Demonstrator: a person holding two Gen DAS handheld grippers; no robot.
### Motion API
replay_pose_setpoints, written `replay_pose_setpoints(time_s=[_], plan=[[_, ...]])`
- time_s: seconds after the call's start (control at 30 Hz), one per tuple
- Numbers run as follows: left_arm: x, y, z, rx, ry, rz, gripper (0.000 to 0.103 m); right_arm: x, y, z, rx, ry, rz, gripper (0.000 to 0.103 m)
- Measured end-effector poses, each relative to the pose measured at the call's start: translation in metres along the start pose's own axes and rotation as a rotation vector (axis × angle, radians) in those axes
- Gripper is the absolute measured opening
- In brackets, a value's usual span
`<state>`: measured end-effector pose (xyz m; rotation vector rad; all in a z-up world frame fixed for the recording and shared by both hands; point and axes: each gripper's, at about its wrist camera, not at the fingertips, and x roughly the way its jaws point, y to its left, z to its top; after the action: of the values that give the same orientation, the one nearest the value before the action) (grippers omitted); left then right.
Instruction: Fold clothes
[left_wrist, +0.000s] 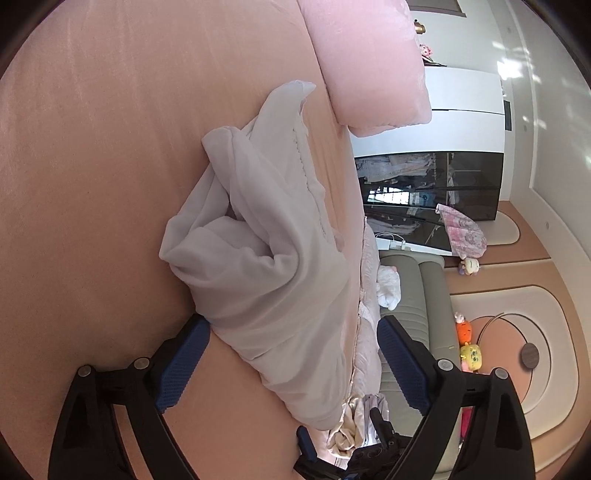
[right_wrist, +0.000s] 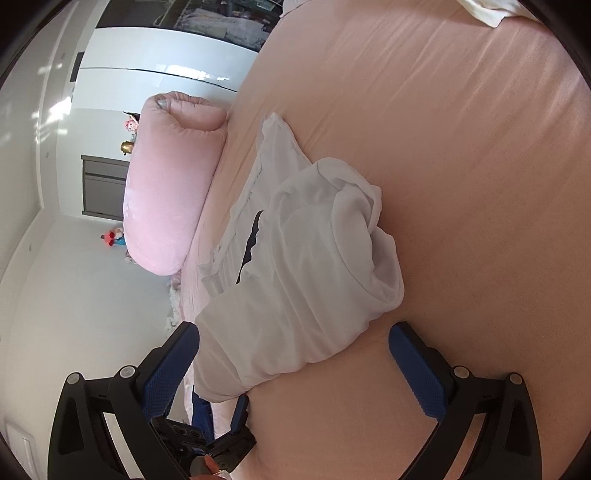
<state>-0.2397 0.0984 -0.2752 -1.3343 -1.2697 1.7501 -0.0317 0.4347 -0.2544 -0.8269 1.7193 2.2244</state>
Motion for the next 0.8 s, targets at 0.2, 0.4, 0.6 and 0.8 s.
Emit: replay_pose_setpoints(time_s=[0.2, 0.4, 0.6, 0.8], plan=[[0.009, -0.005, 0.006, -0.007, 0.003, 0.016, 0.097, 0.01, 0.0, 0.01, 0.056, 0.018, 0.038, 0.103], [-0.001, 0.001, -0.003, -0.149, -0.003, 0.053, 0.097, 0.02, 0.001, 0.017, 0.096, 0.031, 0.058, 0.103], [0.004, 0.003, -0.006, -0.237, -0.122, 0.115, 0.103, 0.029, -0.003, 0.027, 0.218, 0.057, 0.121, 0.103], [0.026, -0.004, 0.011, -0.267, -0.132, 0.144, 0.103, 0.036, -0.009, 0.033, 0.308, 0.073, 0.191, 0.103]])
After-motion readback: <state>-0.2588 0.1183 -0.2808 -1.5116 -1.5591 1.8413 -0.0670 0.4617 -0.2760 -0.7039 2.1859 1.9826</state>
